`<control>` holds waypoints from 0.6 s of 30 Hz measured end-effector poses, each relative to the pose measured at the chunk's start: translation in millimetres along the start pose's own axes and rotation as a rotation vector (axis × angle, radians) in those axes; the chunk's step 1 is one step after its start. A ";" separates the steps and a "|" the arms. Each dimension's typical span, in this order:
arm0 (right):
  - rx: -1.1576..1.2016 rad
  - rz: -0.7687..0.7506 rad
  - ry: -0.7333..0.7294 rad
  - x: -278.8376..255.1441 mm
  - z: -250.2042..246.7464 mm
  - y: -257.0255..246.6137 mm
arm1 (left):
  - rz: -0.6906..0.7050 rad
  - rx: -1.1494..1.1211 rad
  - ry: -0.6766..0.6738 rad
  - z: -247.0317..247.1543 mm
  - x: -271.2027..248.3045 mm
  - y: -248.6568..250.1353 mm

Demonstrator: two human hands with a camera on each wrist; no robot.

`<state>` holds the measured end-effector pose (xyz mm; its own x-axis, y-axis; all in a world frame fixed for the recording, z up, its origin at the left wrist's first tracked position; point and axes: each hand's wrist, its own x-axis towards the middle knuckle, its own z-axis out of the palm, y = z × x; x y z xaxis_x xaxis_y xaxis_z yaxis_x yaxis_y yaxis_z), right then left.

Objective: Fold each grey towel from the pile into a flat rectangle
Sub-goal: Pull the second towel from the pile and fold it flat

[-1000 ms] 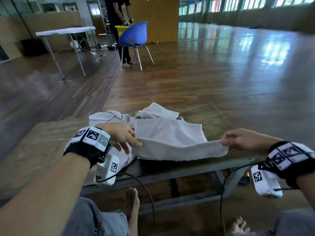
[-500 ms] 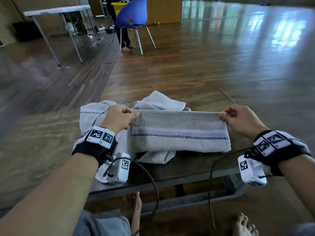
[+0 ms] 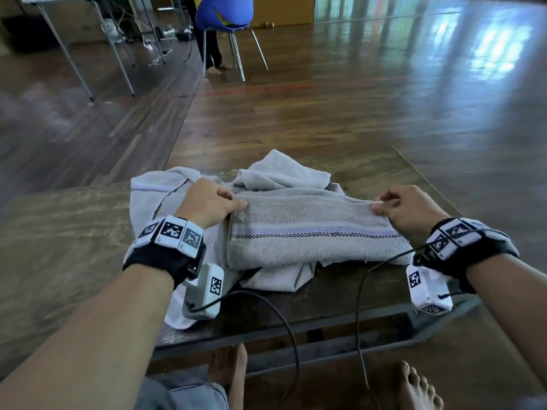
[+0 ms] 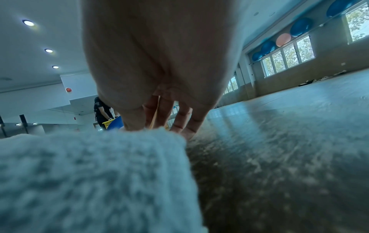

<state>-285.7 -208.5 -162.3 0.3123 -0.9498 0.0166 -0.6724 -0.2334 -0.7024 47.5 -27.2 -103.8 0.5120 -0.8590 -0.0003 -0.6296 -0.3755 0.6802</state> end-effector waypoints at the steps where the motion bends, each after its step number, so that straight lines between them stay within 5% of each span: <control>1: 0.000 0.005 -0.001 -1.6 -0.1 -0.5 | 0.010 0.003 0.004 -0.3 -0.7 0.9; 12: -0.034 -0.167 0.138 -29.7 -40.1 -22.1 | 0.108 -0.141 0.081 -16.2 -20.4 28.9; 18: -0.149 -0.235 -0.042 -43.8 -59.3 -19.9 | 0.145 -0.104 0.052 -13.7 -28.6 37.5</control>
<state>-325.8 -174.6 -106.9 0.4967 -0.8573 0.1356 -0.6682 -0.4774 -0.5705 17.2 -11.9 -68.2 0.4516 -0.8812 0.1394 -0.6367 -0.2089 0.7423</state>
